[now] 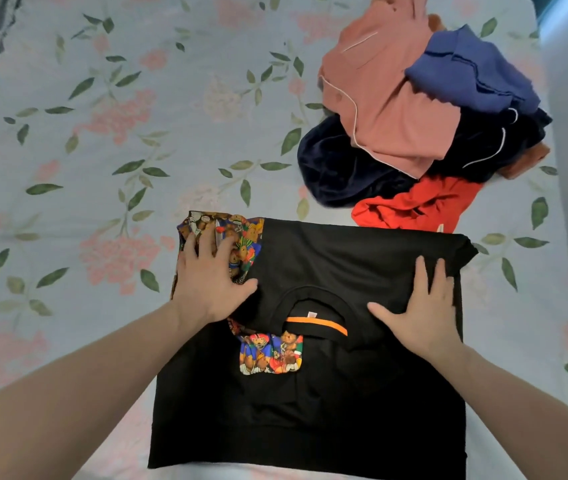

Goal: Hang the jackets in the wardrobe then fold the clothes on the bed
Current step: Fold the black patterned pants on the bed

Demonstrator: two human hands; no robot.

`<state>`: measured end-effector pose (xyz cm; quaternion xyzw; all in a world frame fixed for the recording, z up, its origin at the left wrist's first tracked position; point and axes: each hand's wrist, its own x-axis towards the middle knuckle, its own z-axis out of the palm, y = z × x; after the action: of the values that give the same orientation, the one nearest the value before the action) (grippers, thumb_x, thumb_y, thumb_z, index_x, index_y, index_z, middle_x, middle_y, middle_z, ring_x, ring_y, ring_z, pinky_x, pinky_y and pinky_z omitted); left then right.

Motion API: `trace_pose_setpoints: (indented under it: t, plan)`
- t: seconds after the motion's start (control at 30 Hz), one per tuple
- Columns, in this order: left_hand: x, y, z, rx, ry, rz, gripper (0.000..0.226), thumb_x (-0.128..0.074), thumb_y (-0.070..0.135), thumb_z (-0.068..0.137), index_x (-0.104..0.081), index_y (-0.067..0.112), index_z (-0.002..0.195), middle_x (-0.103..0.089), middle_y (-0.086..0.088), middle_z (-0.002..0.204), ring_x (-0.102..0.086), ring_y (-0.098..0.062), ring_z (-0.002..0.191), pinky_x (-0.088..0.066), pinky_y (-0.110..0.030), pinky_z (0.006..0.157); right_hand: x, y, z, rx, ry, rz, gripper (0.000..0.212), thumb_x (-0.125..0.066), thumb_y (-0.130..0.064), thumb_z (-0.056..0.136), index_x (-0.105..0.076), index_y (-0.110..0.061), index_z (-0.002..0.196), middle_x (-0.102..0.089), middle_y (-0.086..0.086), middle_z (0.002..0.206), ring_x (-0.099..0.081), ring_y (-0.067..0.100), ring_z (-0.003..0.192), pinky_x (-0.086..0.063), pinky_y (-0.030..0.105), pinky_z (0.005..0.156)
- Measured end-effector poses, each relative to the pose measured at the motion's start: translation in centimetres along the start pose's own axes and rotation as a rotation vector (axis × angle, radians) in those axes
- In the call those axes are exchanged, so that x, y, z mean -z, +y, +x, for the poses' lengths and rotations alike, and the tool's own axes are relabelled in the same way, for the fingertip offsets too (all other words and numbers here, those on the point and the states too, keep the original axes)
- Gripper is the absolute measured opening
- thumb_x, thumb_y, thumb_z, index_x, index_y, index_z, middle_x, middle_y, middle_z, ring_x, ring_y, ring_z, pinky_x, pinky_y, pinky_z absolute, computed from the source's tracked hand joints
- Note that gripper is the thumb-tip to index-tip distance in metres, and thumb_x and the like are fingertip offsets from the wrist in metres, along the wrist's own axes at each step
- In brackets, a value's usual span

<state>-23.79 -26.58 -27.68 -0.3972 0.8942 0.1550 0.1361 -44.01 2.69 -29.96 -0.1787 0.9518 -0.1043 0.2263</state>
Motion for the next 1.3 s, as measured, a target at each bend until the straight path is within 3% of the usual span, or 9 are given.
trace_pose_setpoints:
  t: [0.07, 0.13, 0.3, 0.43, 0.73, 1.13, 1.3]
  plan:
    - [-1.0, 0.0, 1.2, 0.115, -0.205, -0.003, 0.130, -0.055, 0.094, 0.066, 0.009, 0.034, 0.161, 0.023, -0.001, 0.168, 0.012, -0.041, 0.155, -0.007, -0.061, 0.123, -1.0, -0.3, 0.5, -0.124, -0.205, 0.049, 0.145, -0.075, -0.079, 0.066, 0.025, -0.029, 0.158, 0.023, 0.011, 0.168, 0.006, 0.036, 0.157, -0.017, 0.062, 0.123]
    - [-2.5, -0.1, 2.3, 0.201, -0.384, -0.030, 0.149, -0.057, 0.101, 0.053, 0.031, 0.034, 0.155, 0.040, 0.001, 0.162, 0.020, -0.042, 0.153, -0.002, -0.066, 0.123, -2.3, -0.4, 1.2, -0.210, -0.338, 0.094, 0.156, -0.076, -0.083, 0.058, 0.047, -0.037, 0.143, 0.022, 0.020, 0.166, 0.007, 0.037, 0.157, -0.015, 0.062, 0.123]
    - [-5.4, 0.6, 4.0, 0.285, -0.506, -0.035, 0.167, -0.059, 0.104, 0.038, 0.051, 0.031, 0.140, 0.057, -0.003, 0.149, 0.032, -0.046, 0.148, 0.001, -0.074, 0.118, -4.8, -1.5, 2.8, -0.335, -0.375, -0.002, 0.167, -0.070, -0.093, 0.048, 0.059, -0.028, 0.130, 0.034, 0.024, 0.160, 0.024, 0.038, 0.153, -0.007, 0.072, 0.118]
    - [-6.4, 1.3, 5.6, 0.350, -0.552, 0.023, 0.174, -0.059, 0.105, 0.032, 0.057, 0.024, 0.134, 0.062, -0.008, 0.143, 0.036, -0.050, 0.144, 0.001, -0.077, 0.115, -6.0, -1.4, 3.9, -0.358, -0.420, -0.049, 0.167, -0.063, -0.099, 0.047, 0.065, -0.021, 0.122, 0.042, 0.032, 0.152, 0.036, 0.043, 0.147, 0.002, 0.074, 0.115]
    - [-6.5, 2.6, 6.8, 0.449, -0.606, 0.072, 0.177, -0.061, 0.103, 0.033, 0.063, 0.016, 0.125, 0.063, -0.015, 0.140, 0.034, -0.054, 0.143, -0.002, -0.077, 0.115, -6.1, -1.8, 4.5, -0.377, -0.450, -0.067, 0.166, -0.060, -0.099, 0.050, 0.066, -0.015, 0.119, 0.039, 0.038, 0.150, 0.037, 0.047, 0.145, 0.003, 0.074, 0.116]
    - [-7.2, 2.2, 6.5, 0.410, -0.555, 0.077, 0.176, -0.056, 0.105, 0.031, 0.061, 0.016, 0.128, 0.063, -0.015, 0.139, 0.034, -0.055, 0.143, -0.001, -0.078, 0.114, -7.0, -1.5, 4.2, -0.355, -0.373, -0.084, 0.168, -0.059, -0.100, 0.048, 0.063, -0.015, 0.125, 0.037, 0.038, 0.151, 0.036, 0.048, 0.145, 0.005, 0.074, 0.116]
    - [-7.7, 1.4, 5.2, 0.326, -0.460, 0.051, 0.173, -0.054, 0.106, 0.033, 0.058, 0.020, 0.133, 0.063, -0.010, 0.141, 0.034, -0.053, 0.143, 0.001, -0.078, 0.114, -7.3, -1.1, 3.6, -0.308, -0.308, -0.081, 0.166, -0.060, -0.100, 0.048, 0.061, -0.020, 0.128, 0.036, 0.036, 0.154, 0.033, 0.046, 0.147, 0.005, 0.074, 0.116]
